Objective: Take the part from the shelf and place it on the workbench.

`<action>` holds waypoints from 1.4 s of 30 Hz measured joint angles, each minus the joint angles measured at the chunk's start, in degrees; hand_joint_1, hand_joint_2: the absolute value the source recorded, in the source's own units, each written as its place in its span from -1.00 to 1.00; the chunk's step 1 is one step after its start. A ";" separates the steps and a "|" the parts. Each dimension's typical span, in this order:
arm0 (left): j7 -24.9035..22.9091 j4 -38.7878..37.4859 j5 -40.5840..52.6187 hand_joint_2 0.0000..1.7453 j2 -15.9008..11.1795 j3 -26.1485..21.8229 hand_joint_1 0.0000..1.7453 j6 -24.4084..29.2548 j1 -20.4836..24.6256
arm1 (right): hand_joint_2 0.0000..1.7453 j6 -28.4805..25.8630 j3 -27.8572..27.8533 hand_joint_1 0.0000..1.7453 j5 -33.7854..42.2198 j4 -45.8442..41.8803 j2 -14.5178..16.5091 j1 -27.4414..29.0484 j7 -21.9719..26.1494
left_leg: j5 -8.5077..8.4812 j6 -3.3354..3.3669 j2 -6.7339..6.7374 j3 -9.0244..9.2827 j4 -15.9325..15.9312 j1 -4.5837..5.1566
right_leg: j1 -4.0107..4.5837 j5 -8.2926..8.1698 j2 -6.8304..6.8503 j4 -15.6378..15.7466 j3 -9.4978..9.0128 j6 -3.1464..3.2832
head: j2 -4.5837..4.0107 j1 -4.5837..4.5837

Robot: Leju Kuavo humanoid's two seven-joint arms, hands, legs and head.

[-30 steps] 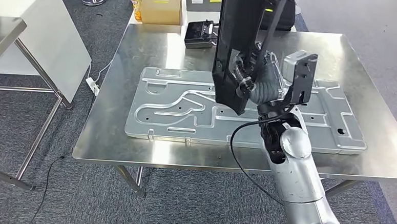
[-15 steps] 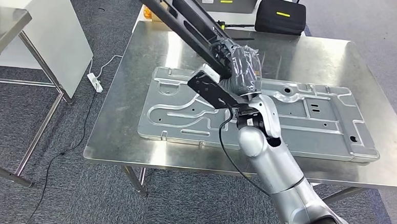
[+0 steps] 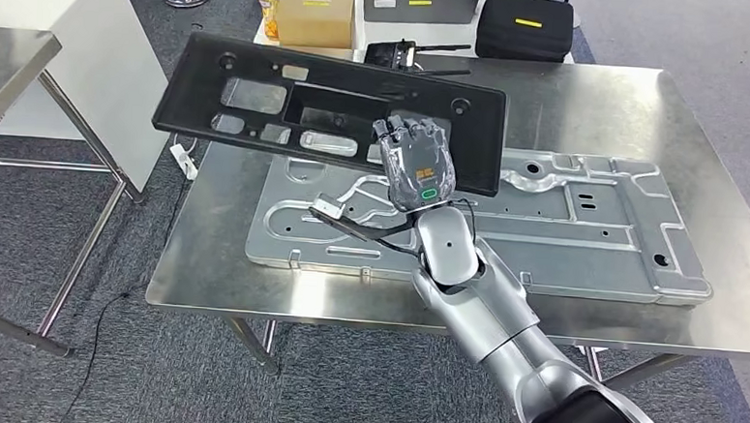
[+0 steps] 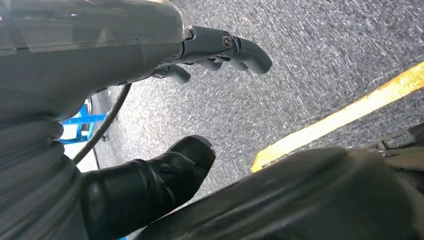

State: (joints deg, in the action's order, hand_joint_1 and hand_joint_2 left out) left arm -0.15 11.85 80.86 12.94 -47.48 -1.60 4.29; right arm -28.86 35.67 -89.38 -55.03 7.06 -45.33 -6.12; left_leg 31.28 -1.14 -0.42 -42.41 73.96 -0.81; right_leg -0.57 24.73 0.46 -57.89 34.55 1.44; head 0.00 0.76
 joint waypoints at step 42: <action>3.62 -0.04 -0.16 0.50 -0.97 0.36 -1.00 -0.76 -0.66 | -1.00 2.15 -3.33 -1.00 2.11 26.95 -2.20 -1.72 -3.63 | -6.04 2.64 0.20 7.63 -14.80 -0.06 | 0.05 3.39 0.09 -5.37 2.21 -2.57 | 0.00 0.07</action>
State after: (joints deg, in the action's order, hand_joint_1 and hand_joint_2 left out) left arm 3.46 11.80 80.70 11.98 -47.12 -2.36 3.63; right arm -26.70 32.34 -87.27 -28.08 4.87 -47.05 -9.75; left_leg 25.25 1.51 -0.22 -34.78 59.16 -0.87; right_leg -0.51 28.12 0.55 -63.26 36.76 -1.14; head 0.00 0.82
